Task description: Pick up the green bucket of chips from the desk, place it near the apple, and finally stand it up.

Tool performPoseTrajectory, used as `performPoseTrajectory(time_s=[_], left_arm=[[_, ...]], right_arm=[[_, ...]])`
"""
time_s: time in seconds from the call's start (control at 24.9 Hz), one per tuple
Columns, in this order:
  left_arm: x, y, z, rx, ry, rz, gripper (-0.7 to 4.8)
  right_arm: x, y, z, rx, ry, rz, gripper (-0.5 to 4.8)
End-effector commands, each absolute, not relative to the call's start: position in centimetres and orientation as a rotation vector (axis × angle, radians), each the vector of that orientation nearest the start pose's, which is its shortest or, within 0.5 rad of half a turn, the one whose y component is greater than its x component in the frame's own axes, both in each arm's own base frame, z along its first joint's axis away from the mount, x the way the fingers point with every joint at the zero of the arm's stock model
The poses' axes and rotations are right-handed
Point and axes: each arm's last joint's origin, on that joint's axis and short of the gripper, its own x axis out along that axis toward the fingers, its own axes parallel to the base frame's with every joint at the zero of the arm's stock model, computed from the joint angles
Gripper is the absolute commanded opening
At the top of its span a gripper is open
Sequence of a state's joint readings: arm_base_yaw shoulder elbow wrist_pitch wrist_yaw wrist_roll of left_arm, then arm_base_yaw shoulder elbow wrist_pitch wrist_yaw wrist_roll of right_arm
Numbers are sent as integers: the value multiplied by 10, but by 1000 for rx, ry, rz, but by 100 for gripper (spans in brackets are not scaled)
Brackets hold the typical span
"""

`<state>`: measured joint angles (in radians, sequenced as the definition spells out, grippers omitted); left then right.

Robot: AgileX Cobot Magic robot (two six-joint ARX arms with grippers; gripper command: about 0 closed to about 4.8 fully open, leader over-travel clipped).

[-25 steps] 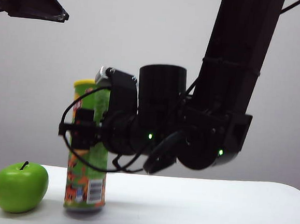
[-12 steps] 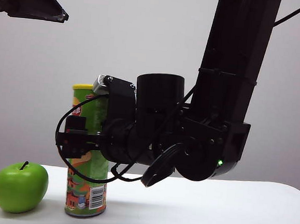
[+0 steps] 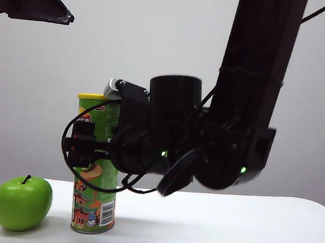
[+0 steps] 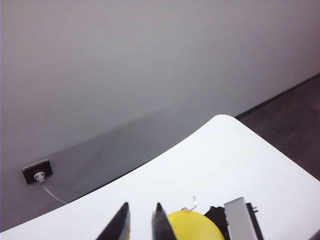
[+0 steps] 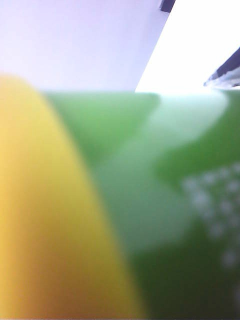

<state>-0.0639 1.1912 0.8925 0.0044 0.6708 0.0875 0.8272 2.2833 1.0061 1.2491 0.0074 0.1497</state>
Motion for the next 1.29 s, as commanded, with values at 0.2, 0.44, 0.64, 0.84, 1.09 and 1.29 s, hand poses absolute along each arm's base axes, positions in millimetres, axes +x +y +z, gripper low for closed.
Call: performPoseTrajectory(time_s=[0.2, 0.44, 0.64, 0.84, 1.09, 1.29], left_arm=[[258, -35, 310, -17, 245, -746, 62], [258, -35, 308, -25, 263, -746, 62], [238, -32, 318, -27, 292, -708, 62], [198, -26, 335, -2, 299, -613, 61], [141, -16, 333, 54, 372, -451, 61], [91, -15, 312, 23, 470, -473, 62]], right_arm=[[263, 287, 106, 174, 210, 785, 479], [251, 278, 121, 159, 312, 789, 479], [223, 260, 157, 116, 481, 805, 479], [208, 241, 198, 105, 496, 792, 479], [193, 193, 259, 137, 410, 628, 407], [177, 139, 301, 205, 324, 526, 408]])
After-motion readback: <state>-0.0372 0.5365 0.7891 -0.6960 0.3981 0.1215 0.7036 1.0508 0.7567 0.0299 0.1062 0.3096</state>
